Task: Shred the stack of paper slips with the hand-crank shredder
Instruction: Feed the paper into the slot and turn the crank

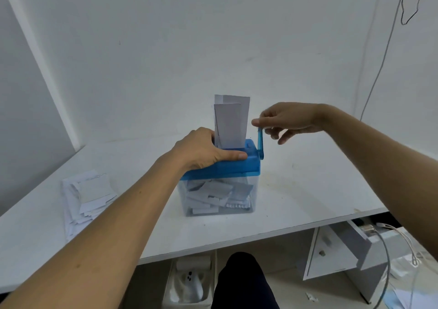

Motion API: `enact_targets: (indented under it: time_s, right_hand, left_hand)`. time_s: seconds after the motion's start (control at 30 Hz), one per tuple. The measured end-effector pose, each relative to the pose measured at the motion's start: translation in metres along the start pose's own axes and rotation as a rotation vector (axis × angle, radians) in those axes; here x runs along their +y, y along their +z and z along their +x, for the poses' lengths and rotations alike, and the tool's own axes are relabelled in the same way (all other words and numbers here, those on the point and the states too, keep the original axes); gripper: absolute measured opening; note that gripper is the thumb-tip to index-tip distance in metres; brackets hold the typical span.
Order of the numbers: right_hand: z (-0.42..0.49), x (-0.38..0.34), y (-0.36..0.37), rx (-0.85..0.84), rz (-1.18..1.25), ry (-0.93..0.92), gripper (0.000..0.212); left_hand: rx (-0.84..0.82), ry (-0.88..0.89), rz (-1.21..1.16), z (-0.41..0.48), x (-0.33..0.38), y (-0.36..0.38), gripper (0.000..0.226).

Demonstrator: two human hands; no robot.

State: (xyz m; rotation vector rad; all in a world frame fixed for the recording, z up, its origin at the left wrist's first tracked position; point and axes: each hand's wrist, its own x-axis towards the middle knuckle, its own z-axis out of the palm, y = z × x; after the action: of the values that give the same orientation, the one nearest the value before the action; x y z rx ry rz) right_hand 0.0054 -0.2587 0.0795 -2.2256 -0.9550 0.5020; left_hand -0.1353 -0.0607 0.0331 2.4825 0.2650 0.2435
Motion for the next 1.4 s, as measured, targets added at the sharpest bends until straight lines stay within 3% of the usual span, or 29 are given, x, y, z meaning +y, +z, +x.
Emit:
enact_targets:
  time_s: [0.2,0.43,0.57,0.77,0.97,1.07,1.2,1.3,1.4]
  right_hand:
    - [0.030,0.028,0.033,0.173,0.287,-0.122,0.017]
    - [0.036,0.056,0.082,0.317,0.548,0.018,0.024]
    - [0.025,0.065,0.113,0.392,0.648,0.087,0.015]
    - [-0.009,0.065,0.147,0.499,0.536,0.130,0.026]
    - [-0.054,0.055,0.146,0.418,0.551,0.099,0.035]
    - [-0.076,0.049,0.127,0.282,0.368,0.018,0.020]
    - [-0.092,0.030,0.091,0.298,0.101,-0.185,0.023]
    - [-0.080,0.021,0.076,0.326,0.197,-0.285,0.033]
    - [-0.046,0.021,0.068,0.455,0.344,-0.313,0.023]
  left_hand:
    - [-0.009,0.017,0.040,0.003,-0.003,0.001,0.113]
    - [-0.009,0.032,0.089,0.001,-0.003,0.004,0.107]
    - [0.005,0.028,0.096,0.002,-0.004,0.006,0.105]
    - [0.018,0.027,0.090,0.003,-0.005,0.005,0.109]
    - [0.043,0.028,0.076,0.002,-0.005,0.006,0.106]
    - [0.048,0.023,0.074,0.002,-0.005,0.006,0.111]
    - [0.047,0.024,0.049,0.002,-0.005,0.003,0.112]
    - [0.032,0.037,0.036,0.000,-0.005,0.003,0.115]
    - [0.028,0.043,0.032,0.000,-0.005,0.003,0.118]
